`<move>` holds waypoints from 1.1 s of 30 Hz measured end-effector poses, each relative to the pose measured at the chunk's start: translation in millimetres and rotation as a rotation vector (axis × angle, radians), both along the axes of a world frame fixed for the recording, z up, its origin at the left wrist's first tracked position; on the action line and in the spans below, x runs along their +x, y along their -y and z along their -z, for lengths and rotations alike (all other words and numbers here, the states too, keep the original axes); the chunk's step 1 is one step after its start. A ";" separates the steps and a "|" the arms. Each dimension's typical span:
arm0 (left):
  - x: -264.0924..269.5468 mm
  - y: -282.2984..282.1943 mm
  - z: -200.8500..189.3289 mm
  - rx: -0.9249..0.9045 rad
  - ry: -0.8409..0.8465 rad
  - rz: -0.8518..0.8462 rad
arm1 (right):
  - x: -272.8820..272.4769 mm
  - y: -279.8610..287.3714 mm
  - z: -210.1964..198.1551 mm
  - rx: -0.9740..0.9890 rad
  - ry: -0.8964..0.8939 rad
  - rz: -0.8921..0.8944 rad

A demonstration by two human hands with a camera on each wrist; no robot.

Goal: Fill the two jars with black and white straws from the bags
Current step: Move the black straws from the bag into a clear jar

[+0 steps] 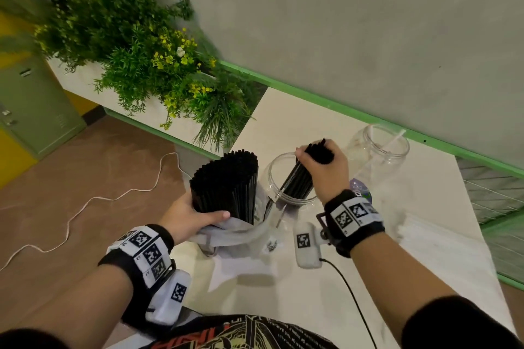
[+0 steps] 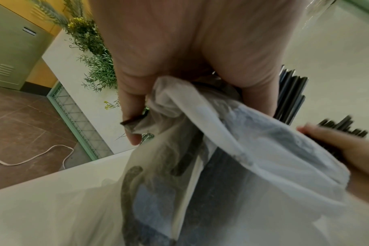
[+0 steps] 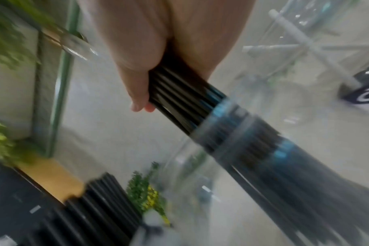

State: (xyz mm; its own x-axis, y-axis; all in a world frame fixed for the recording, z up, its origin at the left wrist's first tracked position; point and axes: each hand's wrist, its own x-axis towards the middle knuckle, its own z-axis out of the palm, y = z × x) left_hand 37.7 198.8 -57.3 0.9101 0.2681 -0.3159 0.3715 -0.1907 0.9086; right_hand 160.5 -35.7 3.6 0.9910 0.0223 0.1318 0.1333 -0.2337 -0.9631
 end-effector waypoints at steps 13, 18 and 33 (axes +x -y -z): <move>-1.2 0.6 -5.1 -0.011 -0.027 -0.014 | 29.0 12.3 24.6 -0.523 0.289 -0.088; -0.4 -0.1 -3.3 -0.013 -0.043 -0.018 | 46.0 1.9 17.8 -0.807 0.354 -0.371; -1.3 0.2 -4.5 0.013 -0.066 -0.033 | 52.7 15.4 9.3 -0.563 0.275 -0.205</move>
